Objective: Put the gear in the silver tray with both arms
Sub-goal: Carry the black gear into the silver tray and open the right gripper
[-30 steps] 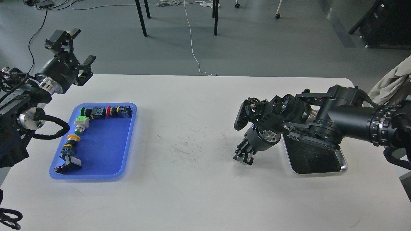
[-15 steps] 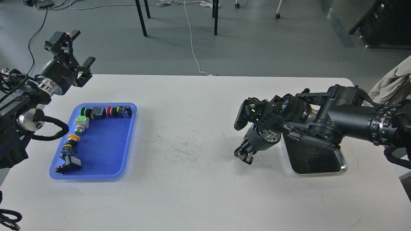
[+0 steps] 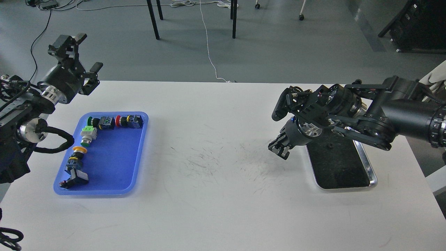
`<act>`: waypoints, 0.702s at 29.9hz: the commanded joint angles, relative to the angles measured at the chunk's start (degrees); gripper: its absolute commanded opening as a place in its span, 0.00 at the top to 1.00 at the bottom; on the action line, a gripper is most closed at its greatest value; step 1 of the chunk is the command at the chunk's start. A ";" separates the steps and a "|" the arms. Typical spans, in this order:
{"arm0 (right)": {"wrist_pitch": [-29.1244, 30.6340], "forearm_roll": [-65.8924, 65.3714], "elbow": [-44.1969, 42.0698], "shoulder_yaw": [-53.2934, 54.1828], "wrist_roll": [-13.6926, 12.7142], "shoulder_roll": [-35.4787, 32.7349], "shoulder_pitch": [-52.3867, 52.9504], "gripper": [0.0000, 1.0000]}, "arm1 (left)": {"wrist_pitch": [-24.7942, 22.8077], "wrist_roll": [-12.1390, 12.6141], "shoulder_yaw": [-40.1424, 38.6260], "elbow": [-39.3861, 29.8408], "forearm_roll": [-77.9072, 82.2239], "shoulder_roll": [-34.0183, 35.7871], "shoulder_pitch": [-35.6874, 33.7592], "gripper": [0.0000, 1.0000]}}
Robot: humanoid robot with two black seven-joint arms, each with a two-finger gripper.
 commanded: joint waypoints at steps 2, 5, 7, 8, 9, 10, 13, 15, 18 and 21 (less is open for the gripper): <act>0.09 0.34 2.01 4.20 -0.02 -7.70 0.77 0.99 | 0.00 0.00 0.02 0.00 0.02 -0.53 0.18 0.02; 0.10 2.00 6.14 6.40 -0.02 -15.44 0.68 0.99 | 0.00 0.00 0.11 0.09 0.02 -0.53 0.35 0.02; 0.01 3.85 7.54 6.49 -0.02 -18.96 0.50 0.99 | 0.00 0.00 0.19 0.09 0.02 -0.62 0.35 0.02; 0.01 4.81 8.25 6.49 -0.02 -20.71 0.24 0.99 | 0.00 0.00 0.19 0.09 0.02 -0.62 0.27 0.02; -0.25 5.78 8.69 6.58 -0.02 -22.30 -0.02 0.99 | 0.00 0.00 0.28 0.09 0.02 -0.70 0.26 0.02; -0.69 6.66 8.95 6.58 -0.02 -23.79 -0.29 0.99 | 0.00 0.00 0.28 0.09 0.02 -0.71 0.26 0.02; -2.36 11.57 10.01 6.67 -0.02 -27.66 -3.27 0.99 | 0.00 0.00 0.37 0.09 0.11 -0.62 0.26 0.02; -3.59 14.39 9.49 6.58 -0.02 -30.12 -5.90 0.99 | 0.00 0.00 0.46 0.09 0.19 -0.62 0.26 0.02; -6.40 18.60 9.74 6.76 -0.02 -32.59 -9.85 0.99 | 0.00 0.00 0.55 0.09 0.19 -0.53 0.26 0.02; -9.65 23.18 9.05 6.84 -0.02 -33.56 -14.51 0.99 | 0.00 0.00 0.63 0.00 0.28 -0.62 0.18 0.01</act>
